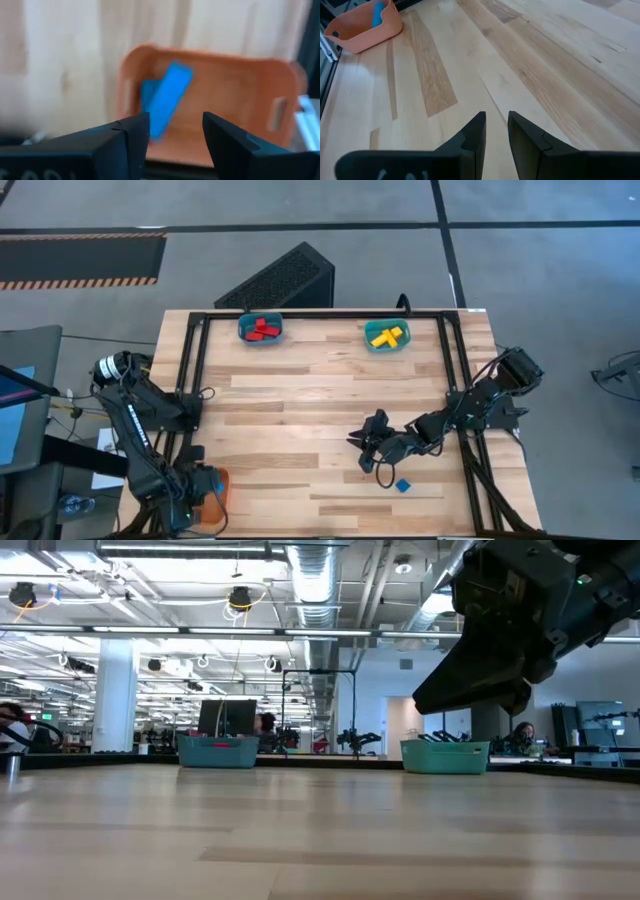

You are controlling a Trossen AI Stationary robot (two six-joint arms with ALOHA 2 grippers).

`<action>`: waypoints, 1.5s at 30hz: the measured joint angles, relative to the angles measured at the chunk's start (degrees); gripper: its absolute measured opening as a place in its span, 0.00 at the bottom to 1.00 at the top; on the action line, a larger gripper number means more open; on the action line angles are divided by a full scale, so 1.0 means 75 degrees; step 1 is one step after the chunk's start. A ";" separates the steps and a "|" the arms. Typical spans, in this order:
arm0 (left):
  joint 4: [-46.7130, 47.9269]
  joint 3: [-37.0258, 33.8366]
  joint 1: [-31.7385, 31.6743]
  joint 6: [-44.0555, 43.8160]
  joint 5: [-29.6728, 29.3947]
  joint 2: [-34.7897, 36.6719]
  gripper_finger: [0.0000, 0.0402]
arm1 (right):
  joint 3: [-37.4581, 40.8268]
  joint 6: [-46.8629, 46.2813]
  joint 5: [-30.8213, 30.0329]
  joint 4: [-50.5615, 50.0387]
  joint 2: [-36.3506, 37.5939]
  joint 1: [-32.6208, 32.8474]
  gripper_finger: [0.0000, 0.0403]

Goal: Sort & place blocks by color
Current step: Put the left blue block into the orange bin, then put the blue block into the orange bin

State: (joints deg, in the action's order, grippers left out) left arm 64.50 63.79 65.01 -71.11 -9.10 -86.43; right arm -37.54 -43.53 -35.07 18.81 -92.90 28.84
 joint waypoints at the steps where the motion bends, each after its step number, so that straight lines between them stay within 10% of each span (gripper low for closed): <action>1: 0.0212 0.0000 0.0000 -0.0105 0.0088 0.0000 0.43 | 0.0000 0.0000 0.0000 0.0000 0.0000 0.0000 0.25; 10: 0.0339 0.0000 -0.0316 0.0623 -0.1684 0.0000 0.49 | -0.0009 -0.0023 0.0836 -0.0563 0.0046 0.0000 0.25; 27: -0.1203 -0.0998 -0.2160 0.2806 -0.5113 -0.0003 0.49 | -0.1848 -0.2764 0.1784 -0.8647 0.1390 0.1302 0.25; 36: -0.8048 -0.3178 -0.3446 0.6215 -0.3844 0.0046 0.49 | -0.1845 -0.5028 0.2143 -0.9483 0.1454 0.1961 0.26; 45: -1.2730 -0.3678 -0.4843 0.7592 -0.2756 -0.0504 0.49 | -0.1845 -0.6973 0.4625 -0.8190 0.1444 0.2736 0.29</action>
State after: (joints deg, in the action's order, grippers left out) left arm -30.98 36.21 28.69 -14.17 -29.77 -90.21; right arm -51.37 -95.83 -0.38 -42.62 -82.07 49.36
